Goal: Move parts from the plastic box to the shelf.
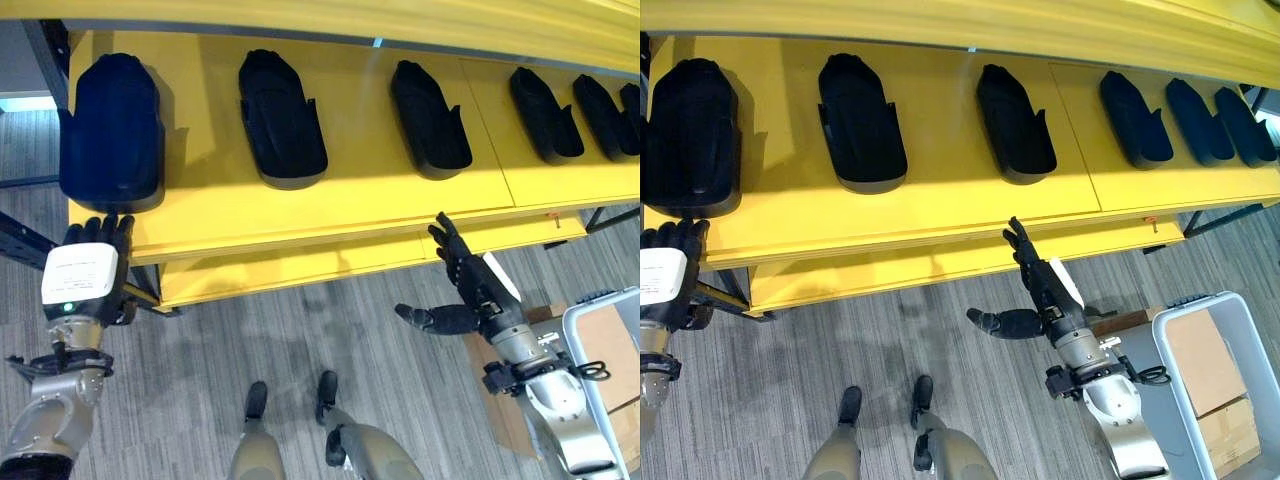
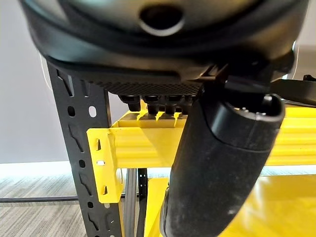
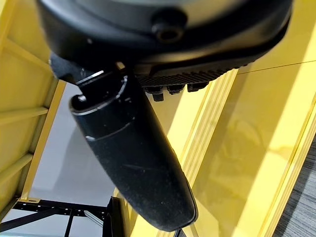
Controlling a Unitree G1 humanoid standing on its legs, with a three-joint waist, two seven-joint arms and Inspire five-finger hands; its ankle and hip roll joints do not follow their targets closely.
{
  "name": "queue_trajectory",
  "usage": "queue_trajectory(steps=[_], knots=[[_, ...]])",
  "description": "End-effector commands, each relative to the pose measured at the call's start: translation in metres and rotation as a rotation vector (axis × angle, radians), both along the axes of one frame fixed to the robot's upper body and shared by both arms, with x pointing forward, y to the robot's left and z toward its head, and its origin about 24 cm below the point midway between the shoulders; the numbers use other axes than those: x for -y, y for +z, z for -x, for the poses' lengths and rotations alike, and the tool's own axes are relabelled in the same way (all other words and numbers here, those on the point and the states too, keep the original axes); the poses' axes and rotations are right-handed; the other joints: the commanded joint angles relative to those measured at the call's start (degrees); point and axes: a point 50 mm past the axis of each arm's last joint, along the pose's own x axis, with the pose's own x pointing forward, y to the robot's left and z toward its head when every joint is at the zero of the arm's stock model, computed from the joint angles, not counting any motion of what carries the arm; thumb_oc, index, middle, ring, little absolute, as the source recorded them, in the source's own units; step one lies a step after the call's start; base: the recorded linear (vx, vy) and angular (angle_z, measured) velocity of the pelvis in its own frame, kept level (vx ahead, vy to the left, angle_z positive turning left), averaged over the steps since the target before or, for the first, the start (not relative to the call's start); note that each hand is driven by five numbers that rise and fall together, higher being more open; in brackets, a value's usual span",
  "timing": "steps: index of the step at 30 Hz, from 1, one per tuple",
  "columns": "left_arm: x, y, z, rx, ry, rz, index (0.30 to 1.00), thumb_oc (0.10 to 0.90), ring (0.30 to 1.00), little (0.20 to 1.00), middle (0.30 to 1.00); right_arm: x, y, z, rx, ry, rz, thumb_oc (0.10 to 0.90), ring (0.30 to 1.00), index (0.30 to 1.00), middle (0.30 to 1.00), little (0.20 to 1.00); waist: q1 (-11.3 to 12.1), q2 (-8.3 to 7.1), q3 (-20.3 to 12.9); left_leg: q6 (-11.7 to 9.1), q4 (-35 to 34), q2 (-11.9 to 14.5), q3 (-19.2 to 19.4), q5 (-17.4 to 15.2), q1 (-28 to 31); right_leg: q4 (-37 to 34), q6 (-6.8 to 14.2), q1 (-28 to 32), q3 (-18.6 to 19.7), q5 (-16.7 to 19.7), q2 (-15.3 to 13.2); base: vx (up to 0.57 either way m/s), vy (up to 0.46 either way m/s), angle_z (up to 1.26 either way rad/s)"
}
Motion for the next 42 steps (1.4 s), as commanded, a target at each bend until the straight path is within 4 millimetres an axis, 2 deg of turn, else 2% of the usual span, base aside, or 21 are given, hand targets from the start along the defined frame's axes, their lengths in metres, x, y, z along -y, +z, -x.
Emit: queue_trajectory(steps=[1, 12, 28, 42], knots=[[-0.007, 0.052, -0.013, 0.185, -0.021, -0.11, 1.0, 0.9, 1.0, 1.0, 1.0, -0.006, 0.053, 0.003, 0.283, 0.046, 0.004, 0.9, 1.0, 1.0, 1.0, 1.0, -1.56, -0.41, -2.01, 4.4, 3.64, -3.35, 2.02, -4.51, -2.72, 2.05, 4.63, 0.29, -0.01, -3.65, -2.87, 0.0, 0.0, 0.0], [0.0, 0.057, -0.019, 0.207, -0.054, -0.117, 1.0, 0.9, 1.0, 1.0, 1.0, -0.005, 0.053, 0.003, 0.287, 0.039, 0.006, 0.9, 1.0, 1.0, 1.0, 1.0, -1.9, 0.02, -1.75, 4.43, 4.09, -3.45, 2.15, -4.77, -2.83, 2.38, 4.55, 0.15, 0.35, -3.8, -2.93, 0.0, 0.0, 0.0], [-0.004, 0.07, -0.023, 0.242, -0.042, -0.132, 1.0, 0.9, 1.0, 1.0, 1.0, -0.004, 0.053, 0.004, 0.282, 0.039, 0.004, 0.9, 1.0, 1.0, 1.0, 1.0, -2.34, -0.08, -1.25, 4.54, 4.8, -3.47, 2.41, -4.96, -3.51, 2.85, 4.56, -0.6, 0.84, -3.7, -3.01, 0.0, 0.001, -0.01], [-0.008, 0.073, -0.024, 0.241, -0.023, -0.134, 1.0, 0.9, 1.0, 1.0, 1.0, -0.006, 0.054, 0.004, 0.287, 0.05, 0.009, 0.9, 1.0, 1.0, 1.0, 1.0, -2.35, -0.36, -0.47, 4.64, 5.69, -3.65, 2.71, -5.11, -4.42, 3.35, 4.66, -1.33, 0.98, -3.53, -3.29, 0.0, 0.0, 0.0]])
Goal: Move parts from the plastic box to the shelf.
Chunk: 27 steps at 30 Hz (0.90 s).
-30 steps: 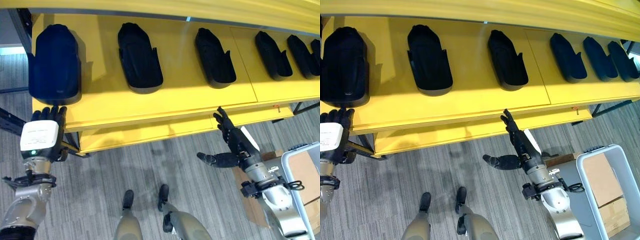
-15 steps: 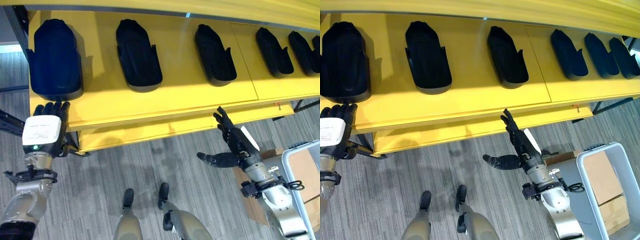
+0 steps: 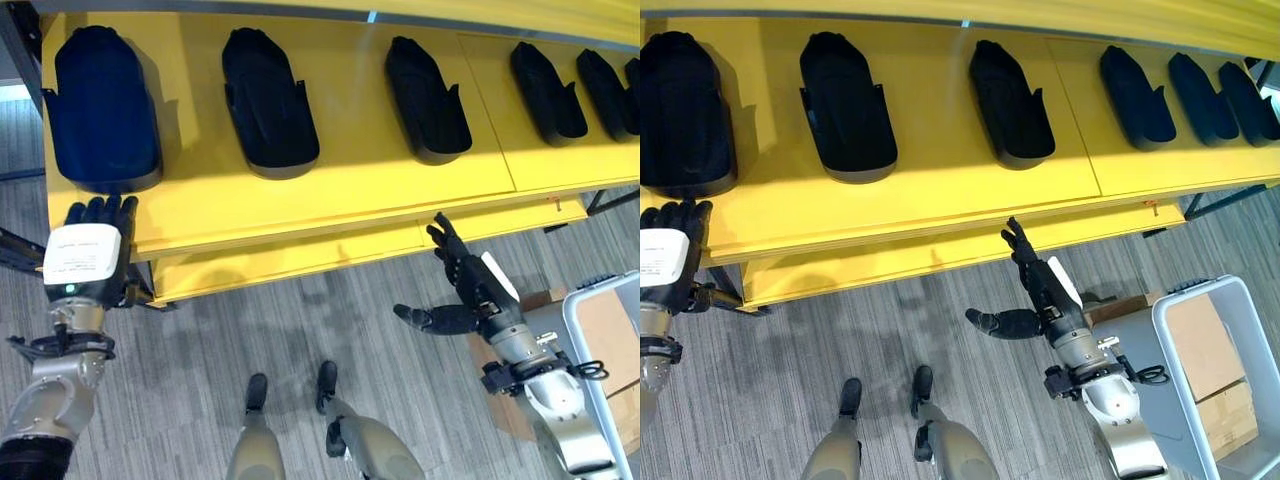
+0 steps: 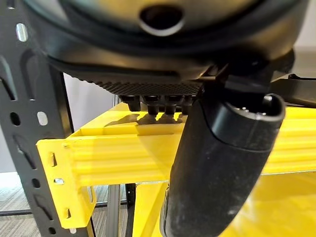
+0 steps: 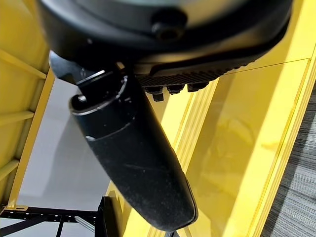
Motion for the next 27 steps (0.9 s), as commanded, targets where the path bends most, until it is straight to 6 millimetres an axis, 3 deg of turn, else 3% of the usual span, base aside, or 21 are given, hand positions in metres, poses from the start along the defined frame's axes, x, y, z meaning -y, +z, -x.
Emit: queue_trajectory(steps=[1, 27], knots=[[-0.012, 0.057, -0.009, 0.201, 0.008, -0.111, 1.0, 0.9, 1.0, 1.0, 1.0, -0.006, 0.053, 0.005, 0.284, 0.05, 0.01, 0.9, 1.0, 1.0, 1.0, 1.0, -1.47, -0.37, -2.29, 4.64, 5.64, -3.68, 1.99, -5.04, -3.94, 3.37, 4.77, -0.52, 0.13, -3.83, -3.31, 0.0, 0.0, 0.0], [-0.023, 0.059, -0.005, 0.185, 0.058, -0.108, 1.0, 0.9, 1.0, 1.0, 1.0, -0.01, 0.056, 0.002, 0.29, 0.069, 0.016, 0.9, 1.0, 1.0, 1.0, 1.0, -1.03, -0.85, -1.36, 4.65, 7.39, -3.89, 1.58, -5.2, -5.43, 4.1, 4.51, -1.41, 0.14, -3.67, -3.36, 0.0, 0.0, 0.0]])
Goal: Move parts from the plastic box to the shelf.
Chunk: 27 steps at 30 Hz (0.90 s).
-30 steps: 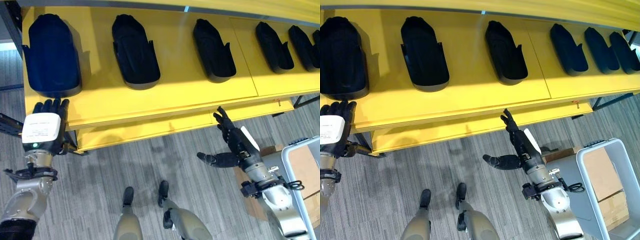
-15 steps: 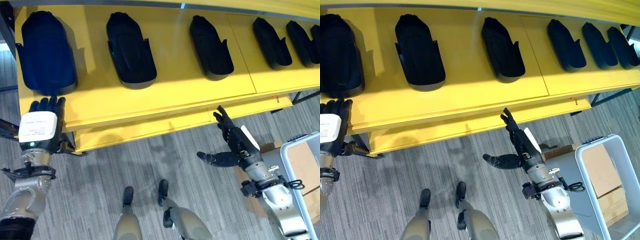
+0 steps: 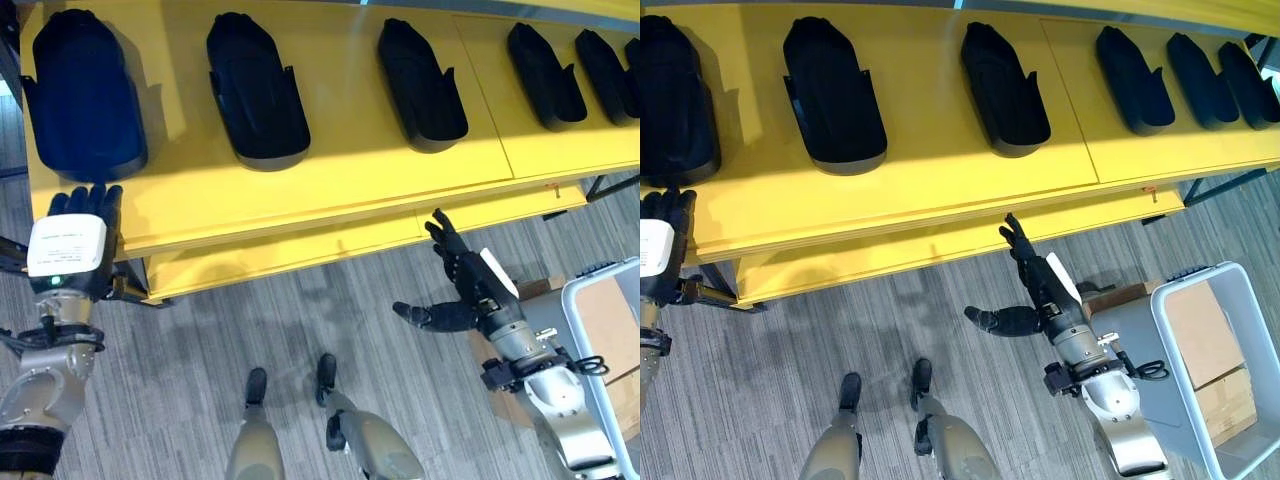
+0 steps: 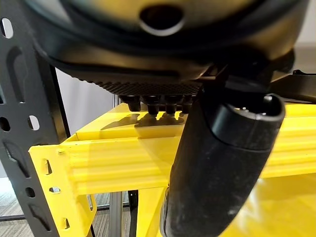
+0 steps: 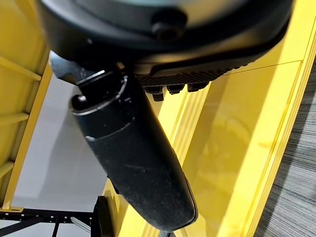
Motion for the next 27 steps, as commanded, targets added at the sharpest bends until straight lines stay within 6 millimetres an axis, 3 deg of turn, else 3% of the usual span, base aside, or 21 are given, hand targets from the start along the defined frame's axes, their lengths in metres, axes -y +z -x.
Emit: queue_trajectory(steps=[1, 9, 17, 27], knots=[[-0.014, 0.048, -0.001, 0.151, 0.028, -0.098, 1.0, 0.9, 1.0, 1.0, 1.0, -0.008, 0.054, 0.004, 0.286, 0.058, -0.004, 0.9, 1.0, 1.0, 1.0, 1.0, -0.41, -0.77, -2.29, 4.94, 4.67, -3.88, 1.21, -4.24, -3.37, 4.15, 4.73, -0.5, -0.21, -4.31, -3.45, 0.0, 0.0, 0.0], [-0.007, 0.045, 0.003, 0.141, -0.014, -0.097, 1.0, 0.9, 1.0, 1.0, 1.0, -0.011, 0.057, 0.001, 0.297, 0.07, -0.014, 0.9, 1.0, 1.0, 1.0, 1.0, 0.08, -0.29, -2.76, 4.96, 4.7, -4.05, 0.81, -4.26, -3.3, 4.27, 4.66, -0.28, -0.44, -4.45, -3.6, 0.0, 0.0, 0.0], [0.028, 0.035, 0.012, 0.148, -0.199, -0.026, 1.0, 0.9, 1.0, 1.0, 1.0, -0.017, 0.067, -0.003, 0.344, 0.096, 0.001, 0.9, 1.0, 1.0, 1.0, 1.0, 1.05, 1.48, -4.44, 5.13, 4.34, -4.56, 0.25, -4.34, -2.69, 4.22, 4.47, 0.32, -0.81, -4.73, -3.83, 0.0, 0.003, 0.03], [0.074, 0.005, 0.035, 0.11, -0.425, 0.232, 1.0, 0.9, 1.0, 1.0, 1.0, -0.04, 0.073, -0.017, 0.409, 0.165, 0.159, 0.9, 1.0, 1.0, 1.0, 1.0, 2.45, 4.51, -6.83, 5.39, 2.42, -5.36, -0.93, -3.47, -0.9, 3.66, 4.22, 1.86, -1.54, -5.08, -4.12, 0.0, -0.002, 0.06]])
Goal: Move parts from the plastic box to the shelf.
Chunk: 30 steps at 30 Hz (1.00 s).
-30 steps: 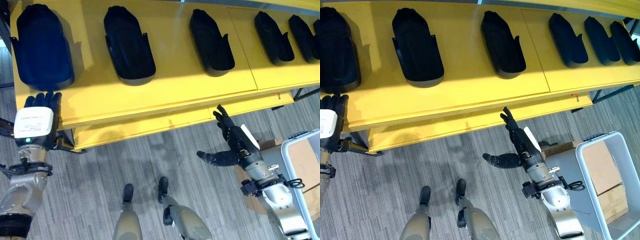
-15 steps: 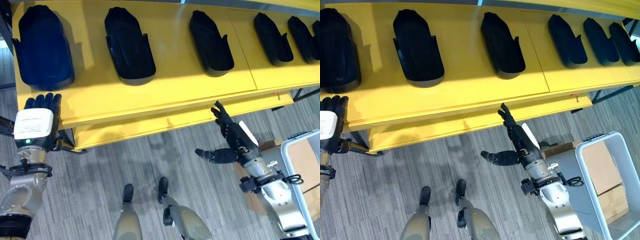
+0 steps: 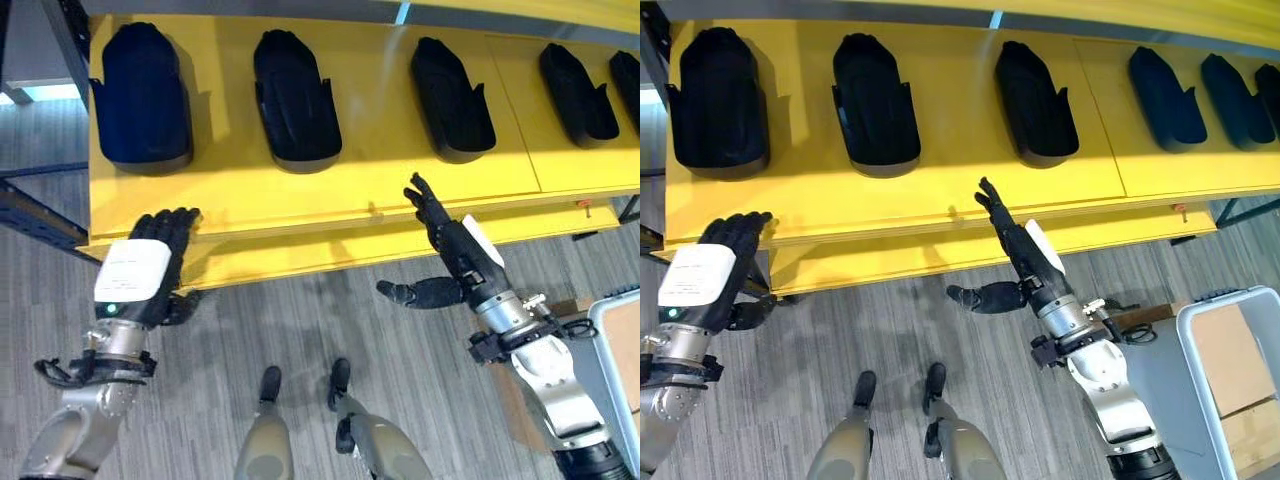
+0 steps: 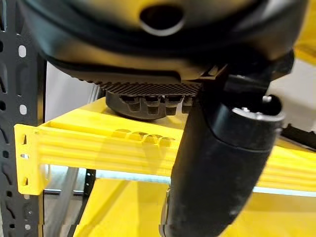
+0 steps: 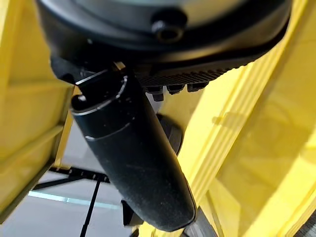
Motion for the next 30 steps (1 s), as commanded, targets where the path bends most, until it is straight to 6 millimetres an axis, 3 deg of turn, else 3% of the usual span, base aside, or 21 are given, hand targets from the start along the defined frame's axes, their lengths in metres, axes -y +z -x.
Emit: queue_trajectory(steps=[1, 8, 11, 18, 30], knots=[[0.006, 0.024, 0.009, 0.116, -0.092, 0.056, 1.0, 0.9, 1.0, 1.0, 1.0, -0.018, 0.04, 0.004, 0.263, 0.082, 0.076, 0.9, 1.0, 1.0, 1.0, 1.0, -1.16, 0.86, -8.19, 5.28, 1.1, -4.64, 0.71, -3.45, -2.1, 3.7, 4.3, -0.78, -0.26, -5.23, -3.33, 0.0, -0.004, 0.09], [0.017, 0.011, 0.02, 0.049, -0.141, 0.171, 1.0, 0.9, 1.0, 1.0, 1.0, -0.03, 0.046, -0.007, 0.359, 0.063, 0.254, 0.9, 1.0, 1.0, 1.0, 1.0, -0.24, 2.34, -8.66, 5.51, 0.44, -5.05, -0.27, -2.75, -1.74, 3.69, 4.28, -0.3, -1.2, -5.39, -3.59, 0.0, -0.012, 0.11], [0.017, 0.006, 0.024, 0.034, -0.133, 0.215, 1.0, 0.9, 1.0, 1.0, 1.0, -0.034, 0.04, -0.016, 0.371, 0.04, 0.357, 0.9, 1.0, 1.0, 1.0, 1.0, 0.07, 2.9, -8.67, 5.49, 0.41, -5.21, -0.67, -2.52, -1.83, 3.82, 4.22, -0.42, -1.41, -5.51, -3.61, 0.0, -0.02, 0.09], [0.023, 0.005, 0.026, 0.045, -0.154, 0.272, 1.0, 0.9, 1.0, 1.0, 1.0, -0.046, 0.04, -0.031, 0.489, -0.004, 0.59, 0.9, 1.0, 1.0, 1.0, 1.0, 0.91, 3.76, -8.01, 5.52, 0.63, -5.29, -1.25, -2.32, -1.86, 3.83, 4.15, -0.32, -1.7, -5.5, -3.75, 0.0, -0.013, 0.04], [0.031, 0.002, 0.025, 0.01, -0.191, 0.289, 1.0, 0.9, 1.0, 1.0, 1.0, -0.06, 0.03, -0.042, 0.53, 0.028, 0.789, 0.9, 1.0, 1.0, 1.0, 1.0, 2.14, 4.8, -6.09, 5.65, 0.86, -5.65, -1.97, -2.1, -2.24, 4.16, 4.33, -0.5, -2.22, -5.52, -4.04, -0.01, -0.009, 0.05]])
